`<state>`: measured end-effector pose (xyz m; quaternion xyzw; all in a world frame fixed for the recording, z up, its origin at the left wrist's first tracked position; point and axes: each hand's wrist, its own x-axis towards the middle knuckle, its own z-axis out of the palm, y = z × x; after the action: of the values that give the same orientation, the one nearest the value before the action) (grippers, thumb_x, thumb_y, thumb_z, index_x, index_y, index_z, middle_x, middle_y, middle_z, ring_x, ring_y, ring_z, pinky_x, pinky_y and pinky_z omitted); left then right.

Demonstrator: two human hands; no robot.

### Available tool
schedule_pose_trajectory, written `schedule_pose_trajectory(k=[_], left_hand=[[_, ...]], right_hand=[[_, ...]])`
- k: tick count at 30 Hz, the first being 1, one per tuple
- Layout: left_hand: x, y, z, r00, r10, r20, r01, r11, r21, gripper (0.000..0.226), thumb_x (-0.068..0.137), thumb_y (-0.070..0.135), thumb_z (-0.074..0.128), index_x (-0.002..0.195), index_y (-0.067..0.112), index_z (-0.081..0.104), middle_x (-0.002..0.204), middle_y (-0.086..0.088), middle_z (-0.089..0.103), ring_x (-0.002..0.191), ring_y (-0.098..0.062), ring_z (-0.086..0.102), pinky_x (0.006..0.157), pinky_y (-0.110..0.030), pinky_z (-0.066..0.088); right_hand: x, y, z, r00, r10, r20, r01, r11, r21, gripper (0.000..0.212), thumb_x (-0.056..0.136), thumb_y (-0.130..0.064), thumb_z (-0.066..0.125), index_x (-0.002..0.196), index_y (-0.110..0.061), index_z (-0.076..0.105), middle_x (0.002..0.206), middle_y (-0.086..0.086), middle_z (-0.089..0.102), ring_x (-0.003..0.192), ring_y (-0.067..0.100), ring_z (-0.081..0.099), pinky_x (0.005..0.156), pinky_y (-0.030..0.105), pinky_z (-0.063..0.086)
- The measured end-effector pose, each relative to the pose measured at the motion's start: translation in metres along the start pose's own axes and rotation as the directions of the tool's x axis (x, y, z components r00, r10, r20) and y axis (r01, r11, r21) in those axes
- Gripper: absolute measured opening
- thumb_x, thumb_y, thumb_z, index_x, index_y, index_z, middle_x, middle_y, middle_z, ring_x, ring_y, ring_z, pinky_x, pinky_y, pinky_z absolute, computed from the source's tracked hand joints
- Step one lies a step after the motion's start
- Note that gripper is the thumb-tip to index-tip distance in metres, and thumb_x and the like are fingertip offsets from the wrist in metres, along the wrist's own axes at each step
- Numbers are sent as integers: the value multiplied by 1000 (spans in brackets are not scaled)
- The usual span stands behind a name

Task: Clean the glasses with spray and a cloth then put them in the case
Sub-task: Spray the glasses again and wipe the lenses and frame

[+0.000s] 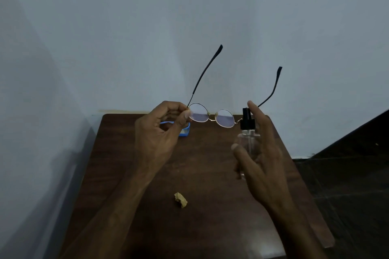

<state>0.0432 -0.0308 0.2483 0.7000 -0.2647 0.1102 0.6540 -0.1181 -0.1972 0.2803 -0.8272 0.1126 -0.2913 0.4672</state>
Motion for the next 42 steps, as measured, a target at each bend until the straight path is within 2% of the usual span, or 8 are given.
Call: schedule_pose_trajectory(k=[3,10,21,29,33,36,38,42], left_hand=[[-6,2,3,1000,4,-18,-3,1000,15,25,95,36,74,107,15,75,97,5,79,92,-14,79,78,-45,67],[-16,16,8,997,59,-44,-57,998,30,11,95,24,77,105,22,73,94,18,75,84,-3,77,74,-20,62],[-23,19,13,997,49,-63,-48,999,22,11,96,23,77,106,20,74,93,12,76,88,-7,77,74,-37,67],[-30,22,18,997,19,-70,-20,1000,-3,12,96,24,77,106,17,75,95,16,76,88,-7,77,71,-41,67],[-32,28,23,995,26,-96,-26,1000,-1,14,95,24,77,101,12,76,91,13,77,83,-7,77,72,-30,64],[-33,34,27,995,39,-95,-39,999,1,13,94,23,77,99,11,76,89,16,75,82,-1,75,73,-16,57],[-33,37,28,995,31,-90,-32,999,-12,14,94,23,77,98,10,76,89,14,76,82,-3,75,74,-13,55],[-35,35,29,996,35,-85,-34,999,7,12,94,17,79,99,7,77,89,9,76,84,-3,75,74,-10,53]], right_hand=[[3,-4,-2,997,-75,9,74,956,-284,82,95,-9,68,163,-41,33,134,-17,62,76,5,65,68,43,63],[4,-8,-4,996,-78,35,83,787,-611,83,85,-12,70,156,-40,37,126,-6,62,85,23,66,62,33,46],[-5,0,-11,998,-45,33,56,768,-638,74,84,-15,68,150,-38,43,124,-7,65,86,28,69,64,42,58],[-11,-3,-11,1000,-21,9,23,906,-422,82,81,-6,71,149,-40,41,93,-14,63,72,3,61,64,19,46],[-15,-18,3,997,-71,22,74,943,-324,70,91,-21,72,151,-43,43,108,-25,65,79,-5,63,70,9,46],[-13,-22,16,988,-152,-17,134,918,-373,53,100,-29,66,148,-39,47,130,-18,66,100,-2,66,76,22,55],[-11,-18,21,981,-184,-55,141,884,-446,50,99,-26,67,144,-37,47,130,-10,68,99,11,69,71,33,57],[-9,-14,26,978,-173,-112,96,864,-494,56,96,-22,70,143,-37,45,131,-8,70,85,18,71,63,32,53]])
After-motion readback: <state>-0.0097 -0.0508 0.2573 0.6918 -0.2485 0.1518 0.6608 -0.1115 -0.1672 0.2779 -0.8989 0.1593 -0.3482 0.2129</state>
